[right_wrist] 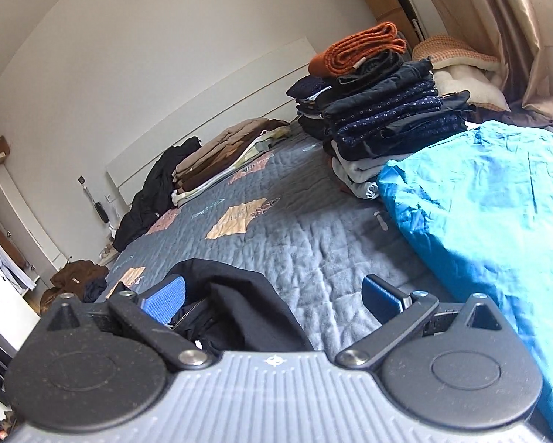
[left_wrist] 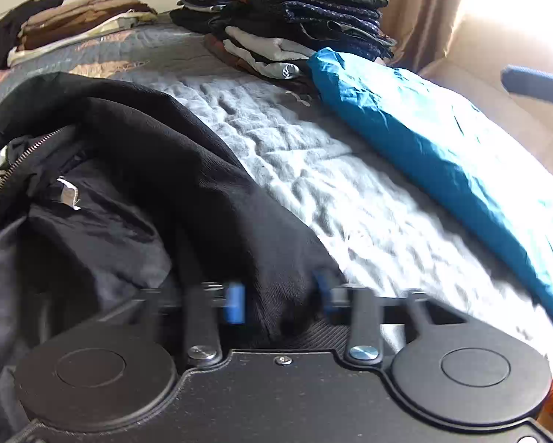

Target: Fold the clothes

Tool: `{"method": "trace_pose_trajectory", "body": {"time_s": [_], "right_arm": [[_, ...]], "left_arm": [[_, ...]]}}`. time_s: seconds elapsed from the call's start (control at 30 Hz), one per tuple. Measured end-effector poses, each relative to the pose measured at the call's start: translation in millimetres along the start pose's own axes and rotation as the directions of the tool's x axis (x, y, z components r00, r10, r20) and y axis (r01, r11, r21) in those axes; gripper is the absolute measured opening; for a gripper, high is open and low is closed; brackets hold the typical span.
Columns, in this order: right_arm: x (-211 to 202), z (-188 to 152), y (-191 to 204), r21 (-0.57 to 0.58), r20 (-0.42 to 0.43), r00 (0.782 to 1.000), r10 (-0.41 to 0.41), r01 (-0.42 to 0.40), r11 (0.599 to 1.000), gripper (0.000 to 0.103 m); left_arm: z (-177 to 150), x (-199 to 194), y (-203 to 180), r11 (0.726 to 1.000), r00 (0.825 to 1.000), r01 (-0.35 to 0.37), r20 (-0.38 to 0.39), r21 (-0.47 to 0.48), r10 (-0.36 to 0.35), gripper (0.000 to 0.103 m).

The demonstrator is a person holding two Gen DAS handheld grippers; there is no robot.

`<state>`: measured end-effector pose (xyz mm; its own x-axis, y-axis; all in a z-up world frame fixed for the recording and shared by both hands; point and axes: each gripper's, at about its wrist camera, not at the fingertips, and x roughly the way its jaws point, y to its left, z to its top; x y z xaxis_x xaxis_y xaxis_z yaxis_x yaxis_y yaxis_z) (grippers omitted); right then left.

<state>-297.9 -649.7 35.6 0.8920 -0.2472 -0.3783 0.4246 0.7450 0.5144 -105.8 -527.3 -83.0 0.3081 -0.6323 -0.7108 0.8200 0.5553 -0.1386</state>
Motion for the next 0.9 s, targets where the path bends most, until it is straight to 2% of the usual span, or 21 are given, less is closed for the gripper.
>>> {"method": "trace_pose_trajectory", "body": {"time_s": [0.07,0.13,0.33,0.5,0.67,0.7,0.77,0.83,0.9], "right_arm": [[-3.6,0.7,-5.6,0.023,0.009,1.0,0.007,-0.007,1.0,0.102],[-6.8,2.5,-12.0,0.051,0.023,1.0,0.02,-0.021,0.998,0.102],[-15.7,6.1,-25.3,0.125,0.062,0.997,0.04,-0.048,0.991,0.102],[-20.7,9.1,-36.4,0.169,0.104,0.994,0.033,-0.05,0.984,0.102],[-19.9,11.4,-47.6,0.214,0.125,0.992,0.018,-0.045,0.976,0.102],[-19.7,11.7,-48.9,0.217,0.13,0.991,0.014,-0.042,0.975,0.102],[-19.6,12.2,-50.0,0.218,0.136,0.991,0.007,-0.037,0.975,0.102],[-18.9,12.7,-49.4,0.213,0.141,0.99,0.005,-0.035,0.976,0.102],[-17.8,13.0,-48.5,0.204,0.143,0.99,0.004,-0.033,0.978,0.102]], "left_arm": [[13.1,0.0,5.3,0.998,0.999,0.042,-0.002,-0.051,-0.042,0.014],[32.7,-2.2,6.6,0.994,0.996,0.084,0.012,-0.076,-0.083,0.01],[127.8,-9.6,-4.3,0.982,0.979,0.179,0.107,-0.062,-0.172,0.009],[218.4,3.2,-11.4,0.982,0.97,0.168,0.195,-0.092,-0.147,0.009],[263.9,50.4,-0.8,0.978,0.971,0.112,0.229,-0.176,-0.07,0.009],[267.9,62.9,0.7,0.979,0.974,0.091,0.22,-0.185,-0.05,0.009],[268.0,91.5,4.2,0.974,0.988,0.06,0.153,-0.217,-0.026,0.009],[256.0,117.0,5.3,0.973,0.998,0.038,0.052,-0.228,-0.027,0.01],[235.9,132.6,0.8,0.978,0.999,0.017,-0.024,-0.208,-0.022,0.01]]}}
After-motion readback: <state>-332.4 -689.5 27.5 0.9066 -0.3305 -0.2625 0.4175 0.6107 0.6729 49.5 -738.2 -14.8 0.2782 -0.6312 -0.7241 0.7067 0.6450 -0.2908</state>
